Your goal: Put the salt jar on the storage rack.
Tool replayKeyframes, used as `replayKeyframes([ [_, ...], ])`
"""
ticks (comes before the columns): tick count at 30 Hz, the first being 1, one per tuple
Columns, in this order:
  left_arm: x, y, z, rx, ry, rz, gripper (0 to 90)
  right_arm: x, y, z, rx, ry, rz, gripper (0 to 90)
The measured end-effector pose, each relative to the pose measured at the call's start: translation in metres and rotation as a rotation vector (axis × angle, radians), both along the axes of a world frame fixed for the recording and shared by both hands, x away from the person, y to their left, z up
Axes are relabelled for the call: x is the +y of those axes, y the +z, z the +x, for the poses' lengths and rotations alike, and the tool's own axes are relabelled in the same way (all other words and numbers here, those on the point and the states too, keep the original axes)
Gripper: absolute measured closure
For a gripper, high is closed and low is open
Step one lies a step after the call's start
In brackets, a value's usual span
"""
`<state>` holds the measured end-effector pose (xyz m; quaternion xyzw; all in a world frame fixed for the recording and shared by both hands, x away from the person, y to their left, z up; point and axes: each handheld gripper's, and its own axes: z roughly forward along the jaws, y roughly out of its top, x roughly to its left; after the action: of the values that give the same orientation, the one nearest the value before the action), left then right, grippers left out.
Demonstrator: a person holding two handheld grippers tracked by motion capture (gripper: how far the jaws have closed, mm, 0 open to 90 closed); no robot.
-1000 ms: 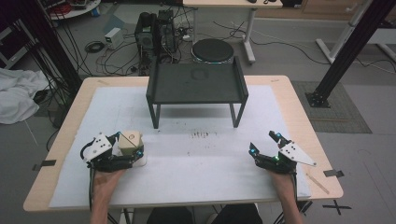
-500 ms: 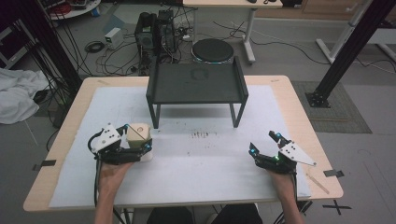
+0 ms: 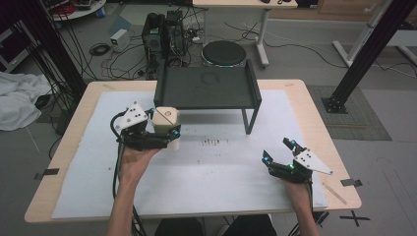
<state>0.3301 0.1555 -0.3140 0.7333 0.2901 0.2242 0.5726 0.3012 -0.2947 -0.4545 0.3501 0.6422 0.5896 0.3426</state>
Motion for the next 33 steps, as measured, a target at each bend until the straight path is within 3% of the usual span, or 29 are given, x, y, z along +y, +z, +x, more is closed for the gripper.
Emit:
replayKeyframes([
  [1, -0.003, 0.005, 0.002, -0.002, 0.001, -0.004, 19.0, 0.002, 0.000, -0.004, 0.058, 0.001, 0.030, 10.7],
  [2, -0.006, 0.011, 0.004, -0.007, -0.005, 0.005, 19.0, 0.000, 0.000, 0.000, 0.003, 0.000, 0.000, 10.7],
  [5, -0.011, 0.022, 0.009, -0.007, -0.010, 0.016, 19.0, 0.000, 0.000, 0.000, 0.004, 0.000, 0.001, 10.7],
  [8, -0.022, 0.042, 0.020, -0.014, -0.019, 0.029, 19.0, 0.000, 0.000, 0.000, 0.002, 0.000, 0.001, 10.7],
  [10, -0.027, 0.050, 0.026, -0.015, -0.021, 0.007, 19.0, 0.000, 0.000, 0.000, 0.003, 0.001, 0.001, 10.7],
  [16, -0.044, 0.075, 0.047, -0.030, -0.026, 0.017, 19.0, 0.000, 0.000, 0.000, 0.003, 0.001, 0.002, 10.7],
  [20, -0.055, 0.088, 0.065, -0.031, -0.035, -0.001, 19.0, 0.000, 0.000, 0.000, 0.005, 0.002, 0.000, 10.8],
  [23, -0.062, 0.092, 0.073, -0.035, -0.031, 0.002, 19.0, 0.000, 0.000, 0.000, 0.004, -0.001, 0.005, 10.8],
  [26, -0.076, 0.094, 0.094, -0.037, -0.027, -0.009, 19.0, -0.001, 0.000, 0.000, 0.006, 0.002, 0.002, 10.7],
  [31, -0.087, 0.081, 0.118, -0.018, 0.006, -0.039, 18.9, -0.001, 0.000, 0.001, 0.005, 0.005, 0.001, 10.7],
  [32, -0.087, 0.078, 0.122, -0.025, 0.002, -0.005, 19.0, -0.001, 0.000, 0.001, 0.006, 0.004, 0.001, 10.8],
  [33, -0.087, 0.078, 0.122, -0.025, 0.002, -0.005, 18.9, -0.001, 0.000, 0.001, 0.005, 0.006, 0.000, 10.7],
])
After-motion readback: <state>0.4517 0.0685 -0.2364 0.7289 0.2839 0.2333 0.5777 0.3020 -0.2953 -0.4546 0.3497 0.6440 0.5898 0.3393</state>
